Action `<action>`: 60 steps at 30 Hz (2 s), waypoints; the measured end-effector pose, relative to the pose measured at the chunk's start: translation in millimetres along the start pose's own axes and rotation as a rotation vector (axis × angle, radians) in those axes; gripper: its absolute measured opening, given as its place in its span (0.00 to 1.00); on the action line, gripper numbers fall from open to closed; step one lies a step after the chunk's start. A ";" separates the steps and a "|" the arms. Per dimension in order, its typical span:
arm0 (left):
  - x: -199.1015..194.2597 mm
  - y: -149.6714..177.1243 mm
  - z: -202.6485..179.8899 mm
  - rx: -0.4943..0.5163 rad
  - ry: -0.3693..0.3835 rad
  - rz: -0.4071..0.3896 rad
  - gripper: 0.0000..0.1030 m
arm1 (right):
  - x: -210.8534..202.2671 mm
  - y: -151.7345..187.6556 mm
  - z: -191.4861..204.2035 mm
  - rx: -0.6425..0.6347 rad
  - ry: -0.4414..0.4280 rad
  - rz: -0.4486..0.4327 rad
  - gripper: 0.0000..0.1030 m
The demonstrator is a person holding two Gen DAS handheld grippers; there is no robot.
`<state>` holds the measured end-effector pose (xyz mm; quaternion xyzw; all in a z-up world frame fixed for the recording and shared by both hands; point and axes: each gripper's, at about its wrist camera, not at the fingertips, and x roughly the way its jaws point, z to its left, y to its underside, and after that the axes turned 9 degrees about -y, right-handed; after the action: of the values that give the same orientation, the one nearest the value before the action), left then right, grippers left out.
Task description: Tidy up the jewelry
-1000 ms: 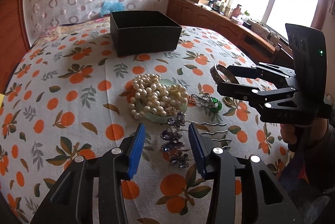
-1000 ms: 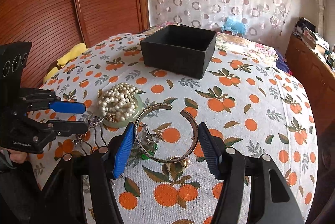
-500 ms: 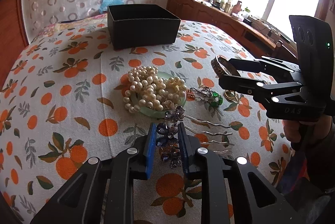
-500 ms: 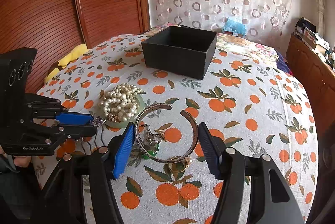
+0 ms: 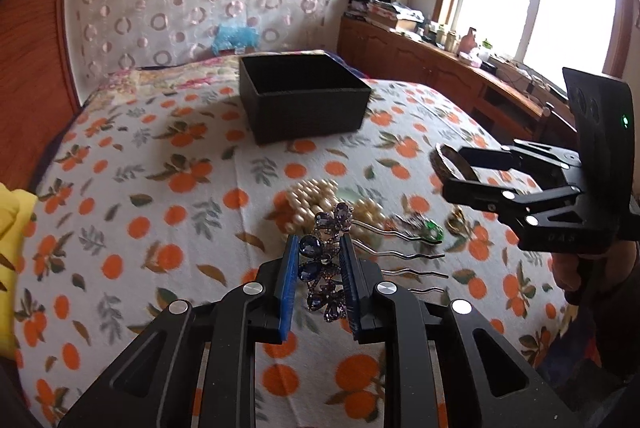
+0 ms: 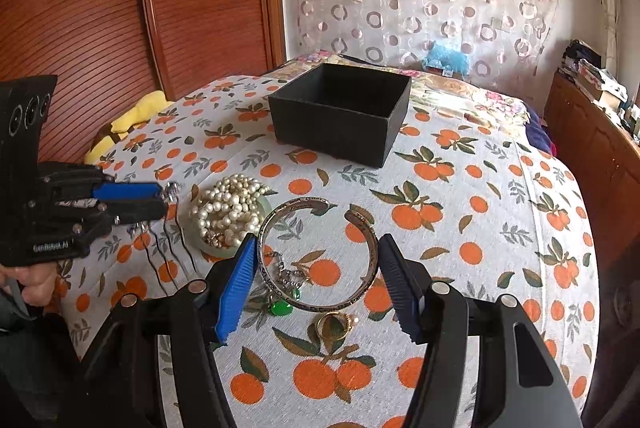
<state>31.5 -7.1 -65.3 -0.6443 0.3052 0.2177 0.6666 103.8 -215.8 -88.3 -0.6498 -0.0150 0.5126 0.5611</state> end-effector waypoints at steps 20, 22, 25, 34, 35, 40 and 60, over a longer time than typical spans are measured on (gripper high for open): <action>22.3 -84.9 56.7 -0.040 -0.142 -0.095 0.19 | 53.4 -110.7 -37.7 -0.074 0.011 -0.062 0.62; 24.6 -90.8 62.2 -0.046 -0.149 -0.097 0.19 | 65.2 -121.2 -43.0 -0.087 0.017 -0.053 0.62; 28.9 -98.7 70.9 -0.059 -0.153 -0.094 0.19 | 85.9 -136.0 -50.5 -0.113 0.022 -0.028 0.62; 41.2 -118.2 84.0 -0.073 -0.155 -0.079 0.19 | 135.0 -152.2 -68.0 -0.142 0.034 0.054 0.62; 42.6 -119.9 84.1 -0.072 -0.154 -0.078 0.19 | 137.8 -153.4 -69.3 -0.143 0.036 0.058 0.62; 54.4 -128.2 81.4 -0.063 -0.145 -0.060 0.19 | 143.4 -160.3 -74.0 -0.154 0.059 0.052 0.62; 77.4 -149.7 57.3 -0.004 -0.107 -0.048 0.19 | 98.4 -157.0 -102.0 -0.075 0.005 -0.013 0.62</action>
<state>196.7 30.5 -10.8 -0.6403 0.2532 0.2365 0.6855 307.3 -172.0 -51.1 -0.6716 -0.0374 0.5064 0.5396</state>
